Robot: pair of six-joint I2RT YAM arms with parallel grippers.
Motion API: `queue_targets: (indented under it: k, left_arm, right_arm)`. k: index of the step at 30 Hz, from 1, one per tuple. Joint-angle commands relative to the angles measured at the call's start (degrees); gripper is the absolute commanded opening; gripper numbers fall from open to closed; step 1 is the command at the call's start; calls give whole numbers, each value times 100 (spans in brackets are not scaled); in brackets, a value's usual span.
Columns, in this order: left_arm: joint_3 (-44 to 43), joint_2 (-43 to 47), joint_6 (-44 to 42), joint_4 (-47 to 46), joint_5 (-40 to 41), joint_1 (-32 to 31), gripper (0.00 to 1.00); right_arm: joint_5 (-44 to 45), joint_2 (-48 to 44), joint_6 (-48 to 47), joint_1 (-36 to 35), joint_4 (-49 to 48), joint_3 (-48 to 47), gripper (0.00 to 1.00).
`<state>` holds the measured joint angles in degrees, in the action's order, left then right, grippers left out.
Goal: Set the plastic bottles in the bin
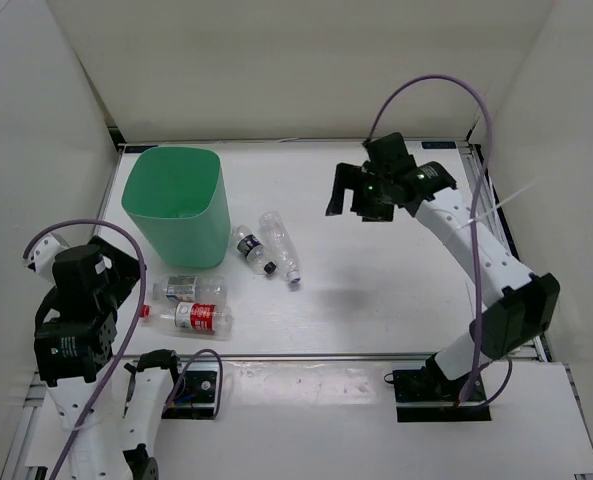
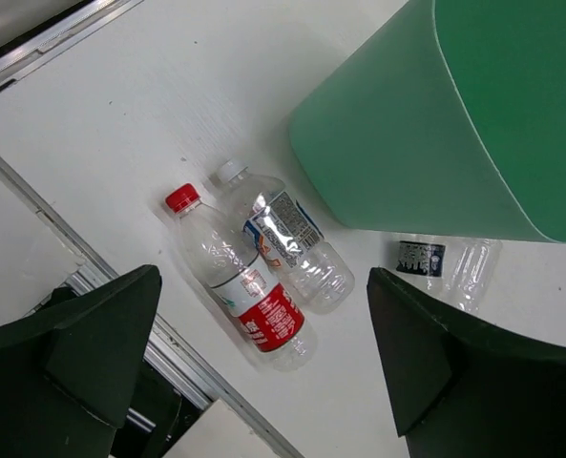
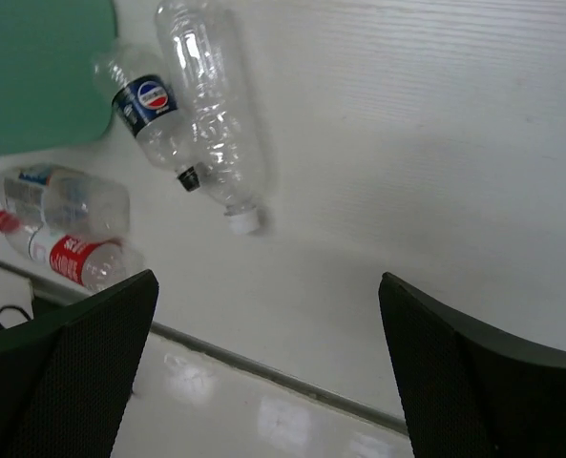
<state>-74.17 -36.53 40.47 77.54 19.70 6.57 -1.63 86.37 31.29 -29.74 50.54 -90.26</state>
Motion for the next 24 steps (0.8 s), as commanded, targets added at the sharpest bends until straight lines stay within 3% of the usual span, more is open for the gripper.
queue_targets:
  k: [1, 5, 11, 24]
  left_arm:
    - [17, -170, -48, 429, 349, -24, 100]
    - [17, -223, 93, 429, 403, -24, 100]
    - [209, -223, 23, 429, 131, -24, 100]
    - [711, -169, -39, 429, -449, -24, 100]
  right_arm:
    - [-951, 485, -922, -190, -370, -499, 100]
    - [-1548, 1976, -1124, -243, 622, -1668, 100]
    - [-1314, 2937, -1301, -550, 166, -2197, 100]
    - [-1989, 4458, -1178, -858, -185, -2689, 100]
